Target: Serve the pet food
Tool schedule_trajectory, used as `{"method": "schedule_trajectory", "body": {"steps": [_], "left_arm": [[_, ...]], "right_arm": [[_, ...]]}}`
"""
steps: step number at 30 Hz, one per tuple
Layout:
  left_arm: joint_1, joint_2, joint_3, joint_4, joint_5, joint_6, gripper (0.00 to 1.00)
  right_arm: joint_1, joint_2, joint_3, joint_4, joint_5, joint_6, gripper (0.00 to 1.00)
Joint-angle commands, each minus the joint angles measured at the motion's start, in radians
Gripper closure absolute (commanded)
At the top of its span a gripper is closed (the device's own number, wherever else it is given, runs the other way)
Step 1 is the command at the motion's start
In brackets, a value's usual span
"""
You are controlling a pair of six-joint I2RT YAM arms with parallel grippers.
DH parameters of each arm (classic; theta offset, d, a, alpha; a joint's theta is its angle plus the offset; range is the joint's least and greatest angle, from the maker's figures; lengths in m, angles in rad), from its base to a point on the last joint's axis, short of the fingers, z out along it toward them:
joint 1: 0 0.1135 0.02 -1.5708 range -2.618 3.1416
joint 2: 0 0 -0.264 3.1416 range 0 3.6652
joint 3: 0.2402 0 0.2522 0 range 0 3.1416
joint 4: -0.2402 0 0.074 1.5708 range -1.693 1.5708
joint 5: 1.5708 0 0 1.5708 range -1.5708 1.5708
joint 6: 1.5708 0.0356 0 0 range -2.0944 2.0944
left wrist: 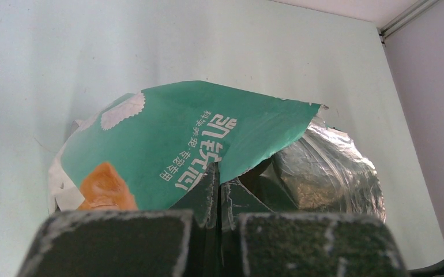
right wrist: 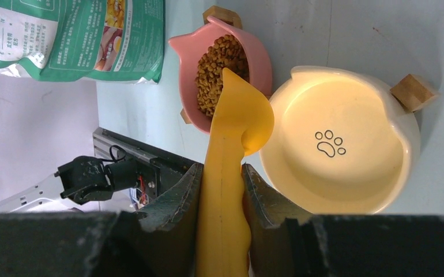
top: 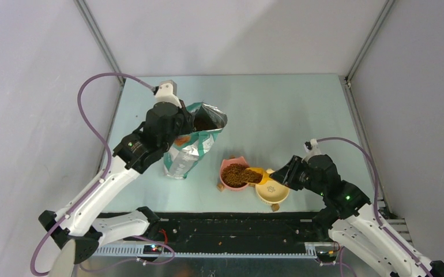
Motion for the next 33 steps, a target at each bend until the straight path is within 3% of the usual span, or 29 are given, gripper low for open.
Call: {"method": "schedule_trajectory", "body": {"steps": [1, 12, 23, 29, 33], "left_arm": [[0.003, -0.018, -0.032, -0.033, -0.006, -0.008, 1.00], [0.002, -0.009, -0.033, -0.031, 0.014, -0.014, 1.00], [0.002, -0.012, -0.034, -0.031, 0.035, -0.012, 1.00], [0.002, -0.011, -0.038, -0.028, 0.045, -0.015, 1.00], [0.003, -0.010, -0.037, -0.030, 0.049, -0.015, 1.00]], "right_arm": [[-0.006, -0.003, 0.062, -0.027, -0.008, -0.045, 1.00], [-0.003, 0.036, 0.071, -0.007, -0.043, -0.056, 1.00], [0.026, 0.168, 0.072, 0.202, -0.085, -0.038, 1.00], [0.050, 0.202, 0.072, 0.297, -0.049, -0.026, 1.00], [0.073, 0.214, 0.095, 0.254, 0.022, -0.044, 1.00]]}}
